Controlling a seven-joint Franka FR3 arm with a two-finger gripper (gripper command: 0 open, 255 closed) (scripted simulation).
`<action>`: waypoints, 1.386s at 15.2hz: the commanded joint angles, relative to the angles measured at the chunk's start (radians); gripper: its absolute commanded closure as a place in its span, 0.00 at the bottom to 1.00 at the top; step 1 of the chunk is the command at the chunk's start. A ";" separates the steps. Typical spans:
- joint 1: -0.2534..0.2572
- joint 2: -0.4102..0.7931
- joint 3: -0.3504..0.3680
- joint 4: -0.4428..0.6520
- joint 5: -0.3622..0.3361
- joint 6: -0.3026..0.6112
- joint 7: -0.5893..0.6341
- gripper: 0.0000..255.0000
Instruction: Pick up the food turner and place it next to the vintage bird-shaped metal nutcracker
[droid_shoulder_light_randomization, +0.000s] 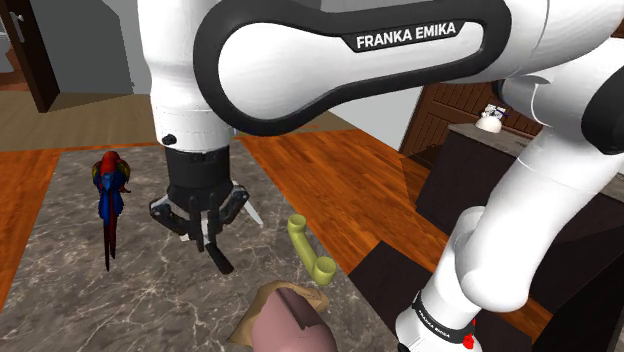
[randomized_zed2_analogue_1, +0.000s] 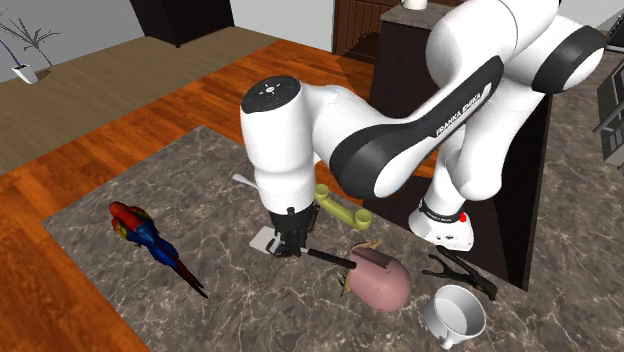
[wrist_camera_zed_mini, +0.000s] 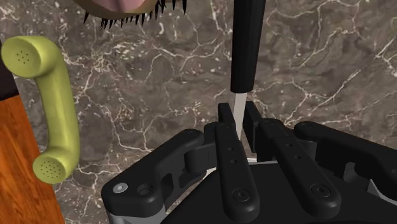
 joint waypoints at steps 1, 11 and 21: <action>0.018 -0.051 0.016 -0.045 0.031 0.005 0.023 1.00; 0.125 -0.212 0.112 -0.167 0.151 0.012 0.174 1.00; 0.222 -0.275 0.253 -0.177 0.230 0.013 0.381 1.00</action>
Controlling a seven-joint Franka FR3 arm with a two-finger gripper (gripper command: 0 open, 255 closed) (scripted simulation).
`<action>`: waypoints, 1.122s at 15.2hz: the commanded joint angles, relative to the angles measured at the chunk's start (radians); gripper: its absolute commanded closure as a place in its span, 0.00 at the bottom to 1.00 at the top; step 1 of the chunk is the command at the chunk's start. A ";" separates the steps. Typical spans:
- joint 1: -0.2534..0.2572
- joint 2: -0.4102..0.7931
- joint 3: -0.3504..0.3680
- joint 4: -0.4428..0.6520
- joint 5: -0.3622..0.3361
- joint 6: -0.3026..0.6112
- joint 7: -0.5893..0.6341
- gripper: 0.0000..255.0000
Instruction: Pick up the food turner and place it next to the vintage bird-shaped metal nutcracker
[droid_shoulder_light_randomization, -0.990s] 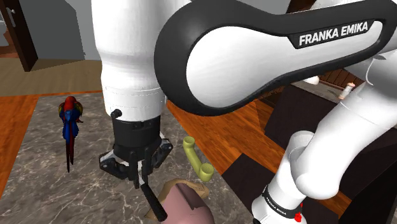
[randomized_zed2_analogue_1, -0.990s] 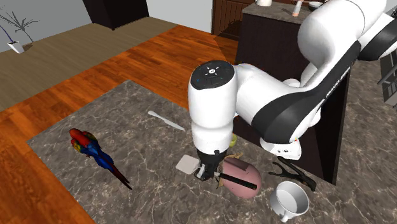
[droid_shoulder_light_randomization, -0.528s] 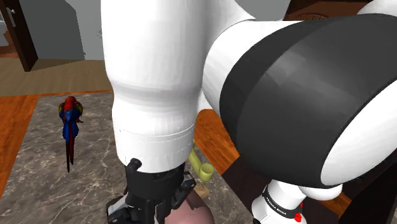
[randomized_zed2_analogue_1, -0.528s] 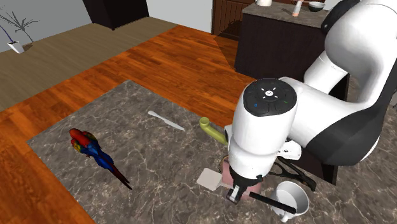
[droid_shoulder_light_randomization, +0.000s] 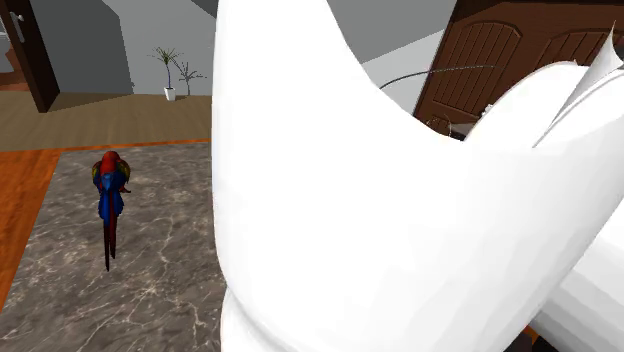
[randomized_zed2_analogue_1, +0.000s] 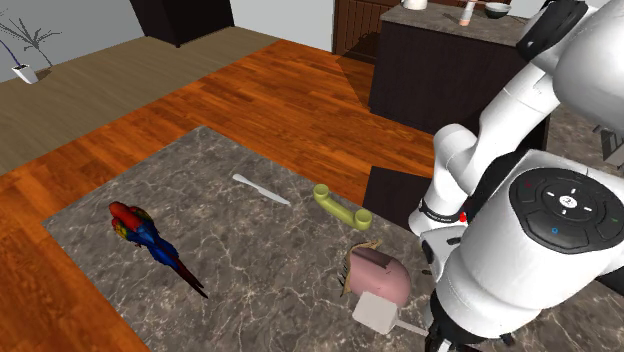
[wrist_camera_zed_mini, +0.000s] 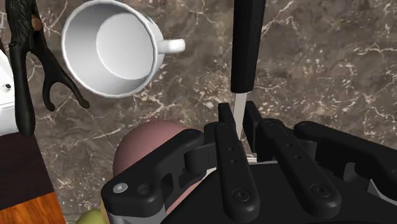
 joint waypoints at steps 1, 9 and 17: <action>0.016 -0.005 0.032 0.008 0.011 -0.001 0.047 1.00; 0.044 0.049 0.209 0.085 0.002 0.014 0.265 1.00; 0.033 0.094 0.280 0.026 -0.020 0.116 0.309 1.00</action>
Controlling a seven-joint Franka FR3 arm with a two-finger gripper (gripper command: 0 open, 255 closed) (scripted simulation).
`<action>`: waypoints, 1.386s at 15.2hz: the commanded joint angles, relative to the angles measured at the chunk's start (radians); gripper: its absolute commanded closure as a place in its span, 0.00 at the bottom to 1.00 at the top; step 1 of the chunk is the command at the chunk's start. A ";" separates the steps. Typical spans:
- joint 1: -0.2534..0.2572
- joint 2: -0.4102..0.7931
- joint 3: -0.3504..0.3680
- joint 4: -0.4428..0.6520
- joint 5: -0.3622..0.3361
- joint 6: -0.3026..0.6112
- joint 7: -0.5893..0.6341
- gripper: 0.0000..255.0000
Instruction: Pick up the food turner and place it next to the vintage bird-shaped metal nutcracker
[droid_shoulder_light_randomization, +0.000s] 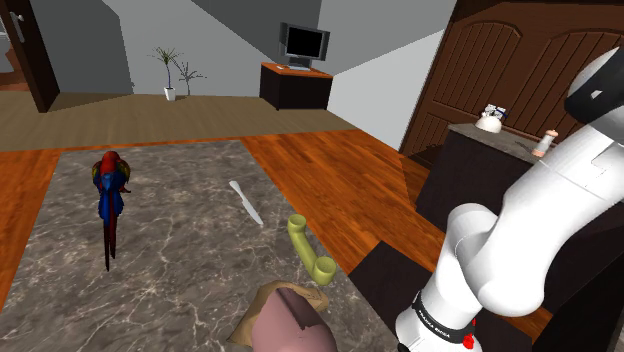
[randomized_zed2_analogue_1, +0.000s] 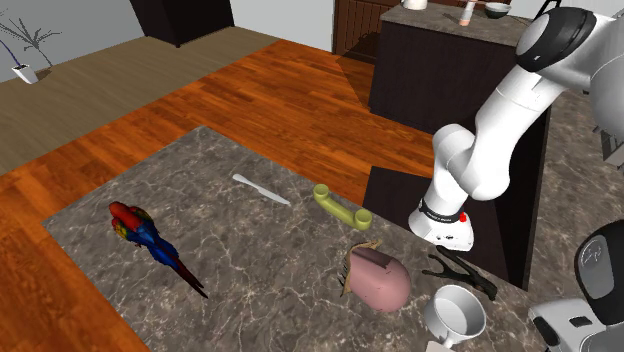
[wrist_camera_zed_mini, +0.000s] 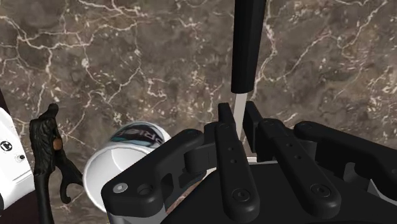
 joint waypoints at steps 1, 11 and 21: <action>-0.003 0.008 0.009 -0.022 -0.003 0.028 0.001 1.00; -0.038 0.096 0.086 -0.113 -0.067 0.178 0.046 1.00; -0.069 0.279 0.154 -0.185 -0.266 0.331 0.187 1.00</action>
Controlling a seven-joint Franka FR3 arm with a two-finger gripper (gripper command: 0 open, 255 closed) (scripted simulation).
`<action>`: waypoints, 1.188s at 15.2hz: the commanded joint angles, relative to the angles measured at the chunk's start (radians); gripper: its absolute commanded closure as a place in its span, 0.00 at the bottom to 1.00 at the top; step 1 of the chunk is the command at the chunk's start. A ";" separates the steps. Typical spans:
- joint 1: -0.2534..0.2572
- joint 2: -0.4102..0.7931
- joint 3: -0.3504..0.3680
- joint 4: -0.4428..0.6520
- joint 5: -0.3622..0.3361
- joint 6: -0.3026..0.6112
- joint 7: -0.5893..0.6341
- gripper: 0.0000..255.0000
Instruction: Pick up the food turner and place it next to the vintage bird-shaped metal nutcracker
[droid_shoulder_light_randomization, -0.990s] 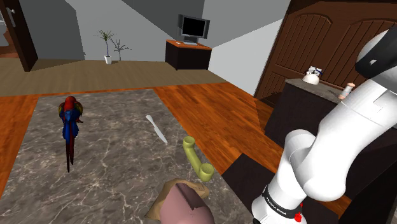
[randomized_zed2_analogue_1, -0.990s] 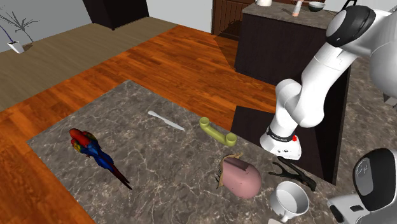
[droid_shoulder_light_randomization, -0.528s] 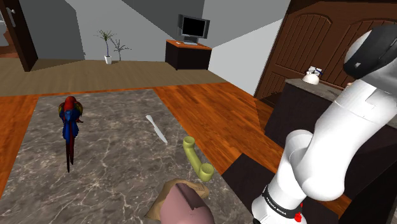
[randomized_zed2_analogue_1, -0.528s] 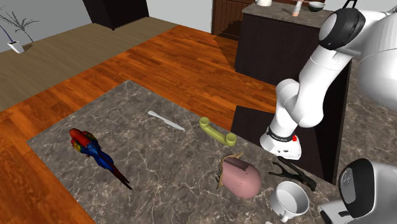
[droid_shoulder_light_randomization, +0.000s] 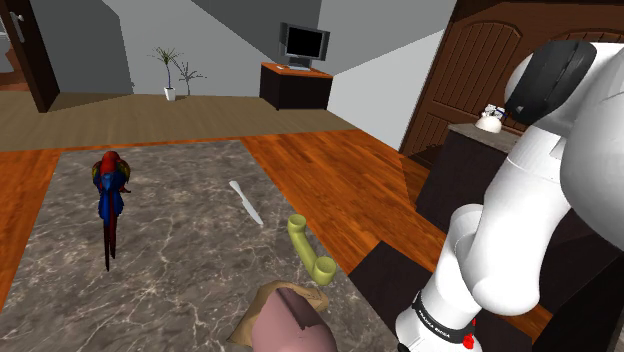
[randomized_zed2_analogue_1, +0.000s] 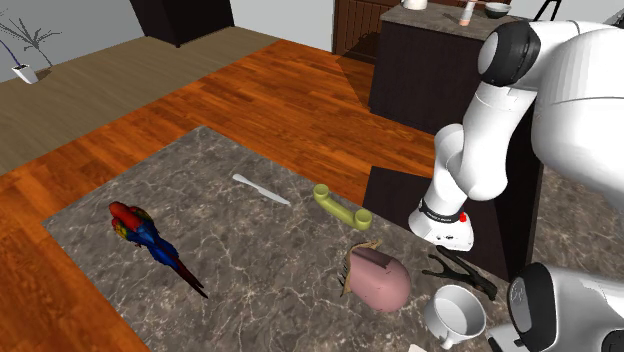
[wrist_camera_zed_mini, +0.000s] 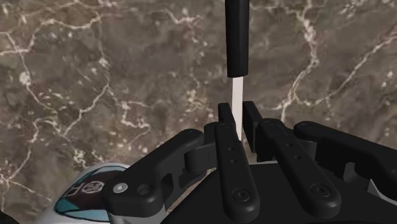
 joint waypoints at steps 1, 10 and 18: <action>0.007 0.049 -0.001 -0.012 -0.061 0.029 0.044 1.00; 0.019 0.070 -0.011 -0.017 -0.088 0.042 0.062 0.00; -0.035 -0.111 0.013 0.028 0.128 -0.071 -0.095 0.00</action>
